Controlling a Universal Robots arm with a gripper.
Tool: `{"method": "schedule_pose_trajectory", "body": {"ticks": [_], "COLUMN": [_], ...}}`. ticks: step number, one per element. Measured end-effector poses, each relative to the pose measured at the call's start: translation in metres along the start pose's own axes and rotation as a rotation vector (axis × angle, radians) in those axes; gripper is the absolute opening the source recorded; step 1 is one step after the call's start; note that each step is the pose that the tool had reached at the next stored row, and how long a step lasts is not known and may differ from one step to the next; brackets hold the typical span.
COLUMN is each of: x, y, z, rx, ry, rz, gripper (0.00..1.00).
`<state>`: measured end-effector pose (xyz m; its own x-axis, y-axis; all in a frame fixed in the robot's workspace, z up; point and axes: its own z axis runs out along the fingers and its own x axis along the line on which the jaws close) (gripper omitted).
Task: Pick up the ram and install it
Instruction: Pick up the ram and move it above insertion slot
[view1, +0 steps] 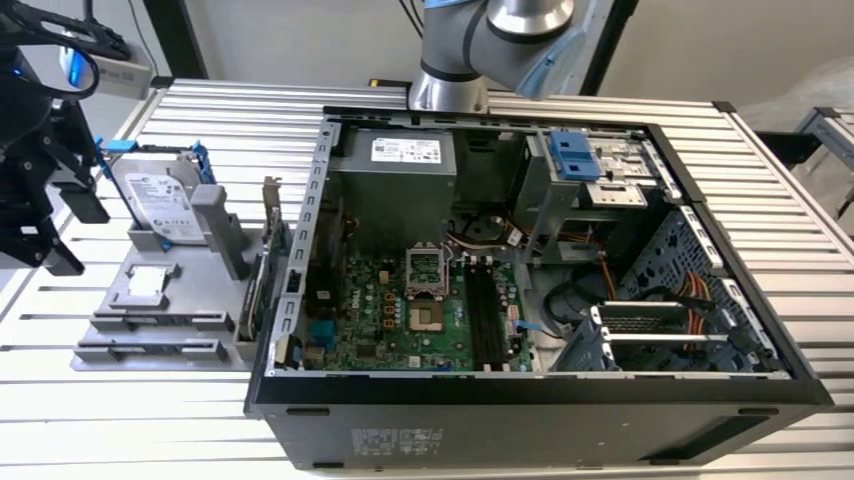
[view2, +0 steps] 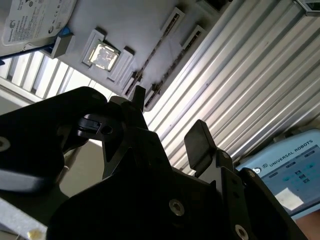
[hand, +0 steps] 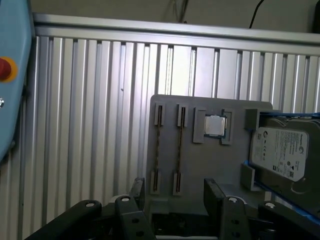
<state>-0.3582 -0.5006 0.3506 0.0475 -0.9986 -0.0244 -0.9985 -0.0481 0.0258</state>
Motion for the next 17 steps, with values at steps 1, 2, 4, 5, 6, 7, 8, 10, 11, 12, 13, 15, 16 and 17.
{"method": "schedule_pose_trajectory", "body": {"ticks": [1, 2, 4, 5, 6, 7, 8, 10, 11, 12, 13, 15, 16, 17], "x": [-0.0001, -0.0002, -0.0004, -0.0007, -0.0009, -0.0011, -0.0013, -0.0018, -0.002, -0.0023, -0.0024, -0.0024, -0.0024, -0.0024], "y": [0.0, 0.0, -0.0002, -0.0003, -0.0004, -0.0005, -0.0007, -0.001, -0.0011, -0.0012, -0.0012, -0.0013, -0.0013, -0.0013], "z": [0.0003, 0.0006, 0.0015, 0.0018, 0.0021, 0.0024, 0.0028, 0.0035, 0.0038, 0.0043, 0.0047, 0.0052, 0.0053, 0.0056], "rx": [-0.0001, -0.0002, 0.0001, 0.0, -0.0001, -0.0001, -0.0001, -0.0001, -0.0002, -0.0001, 0.0, -0.0003, -0.0004, -0.0003], "ry": [0.0001, 0.0002, -0.0001, 0.0, 0.0001, 0.0001, 0.0001, 0.0001, 0.0002, 0.0001, 0.0001, 0.0003, 0.0004, 0.0003], "rz": [0.0, 0.0, 0.0, 0.0, 0.0, 0.0, 0.0, 0.0, 0.0, -0.001, -0.001, -0.001, -0.001, -0.001], "gripper": [1.0, 1.0, 1.0, 1.0, 1.0, 1.0, 1.0, 1.0, 1.0, 1.0, 1.0, 1.0, 1.0, 1.0]}}
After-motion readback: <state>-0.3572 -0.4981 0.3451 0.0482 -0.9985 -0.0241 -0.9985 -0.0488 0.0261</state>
